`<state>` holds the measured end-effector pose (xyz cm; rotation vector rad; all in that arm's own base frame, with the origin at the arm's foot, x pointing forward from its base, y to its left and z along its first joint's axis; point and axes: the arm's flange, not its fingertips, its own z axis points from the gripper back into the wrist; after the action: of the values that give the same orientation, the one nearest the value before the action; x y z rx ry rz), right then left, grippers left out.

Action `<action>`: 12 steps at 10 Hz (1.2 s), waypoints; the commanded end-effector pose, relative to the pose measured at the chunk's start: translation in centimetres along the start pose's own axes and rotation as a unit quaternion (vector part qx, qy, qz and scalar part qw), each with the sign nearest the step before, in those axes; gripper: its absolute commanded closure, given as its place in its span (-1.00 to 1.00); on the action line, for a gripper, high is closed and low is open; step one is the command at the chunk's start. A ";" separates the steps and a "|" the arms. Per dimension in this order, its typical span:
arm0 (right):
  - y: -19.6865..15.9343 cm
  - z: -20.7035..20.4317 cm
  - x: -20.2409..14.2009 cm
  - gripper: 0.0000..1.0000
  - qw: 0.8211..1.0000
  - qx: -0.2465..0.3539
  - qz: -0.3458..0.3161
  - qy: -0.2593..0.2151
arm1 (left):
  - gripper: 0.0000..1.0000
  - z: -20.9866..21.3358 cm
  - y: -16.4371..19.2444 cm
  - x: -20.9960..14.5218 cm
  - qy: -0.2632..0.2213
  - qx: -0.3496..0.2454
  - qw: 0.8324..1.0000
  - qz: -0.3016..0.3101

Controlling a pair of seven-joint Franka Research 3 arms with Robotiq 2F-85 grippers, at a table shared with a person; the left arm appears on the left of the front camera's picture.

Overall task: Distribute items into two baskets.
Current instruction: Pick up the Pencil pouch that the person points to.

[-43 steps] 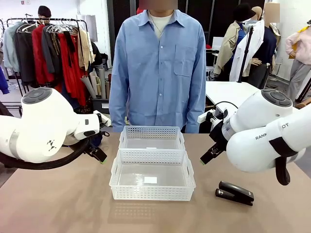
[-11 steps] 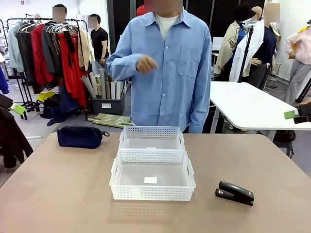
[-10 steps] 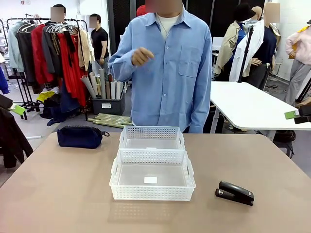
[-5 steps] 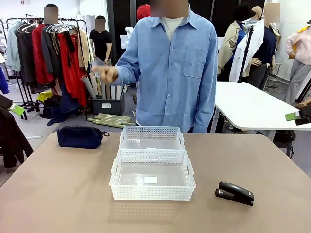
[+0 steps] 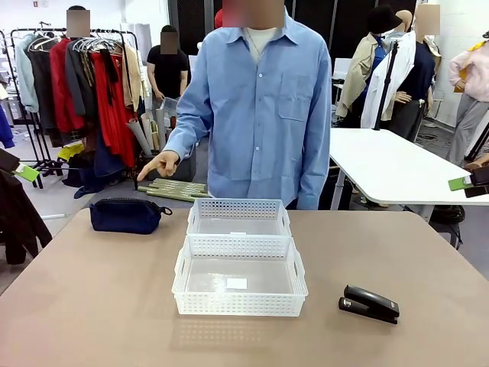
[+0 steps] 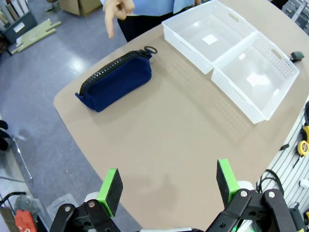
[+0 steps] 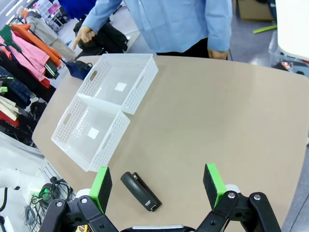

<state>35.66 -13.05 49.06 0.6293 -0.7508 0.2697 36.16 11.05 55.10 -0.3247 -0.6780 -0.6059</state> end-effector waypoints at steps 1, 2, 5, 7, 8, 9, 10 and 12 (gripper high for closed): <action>-0.2 -0.1 0.2 -1.00 1.000 0.011 -0.001 -0.013 | -1.00 -0.1 0.1 0.0 -0.006 -0.008 1.000 0.001; -0.2 -0.1 0.2 -1.00 1.000 0.011 -0.001 -0.013 | -1.00 -0.1 0.1 0.0 -0.006 -0.008 1.000 0.001; -0.2 -0.1 0.2 -1.00 1.000 0.011 -0.001 -0.013 | -1.00 -0.1 0.1 0.0 -0.006 -0.008 1.000 0.001; -0.2 -0.1 0.2 -1.00 1.000 0.011 -0.001 -0.013 | -1.00 0.0 0.0 0.0 0.000 0.000 1.000 0.000; -0.2 -0.1 0.2 -1.00 1.000 0.011 -0.001 -0.013 | -1.00 0.0 0.4 0.6 -0.002 0.010 1.000 0.002; -0.2 -0.1 0.2 -1.00 1.000 0.011 -0.001 -0.013 | -1.00 0.0 1.1 1.4 0.000 0.004 1.000 0.005; -0.2 -0.1 0.2 -1.00 1.000 0.011 -0.001 -0.013 | -1.00 -0.3 2.0 2.4 0.007 0.006 1.000 0.005; -0.2 -0.1 0.2 -1.00 1.000 0.011 -0.001 -0.013 | -1.00 -0.9 3.6 4.5 0.028 -0.005 1.000 0.011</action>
<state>35.65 -13.06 49.01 0.6329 -0.7471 0.2673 39.80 11.47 56.18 -0.2902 -0.6376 -0.5988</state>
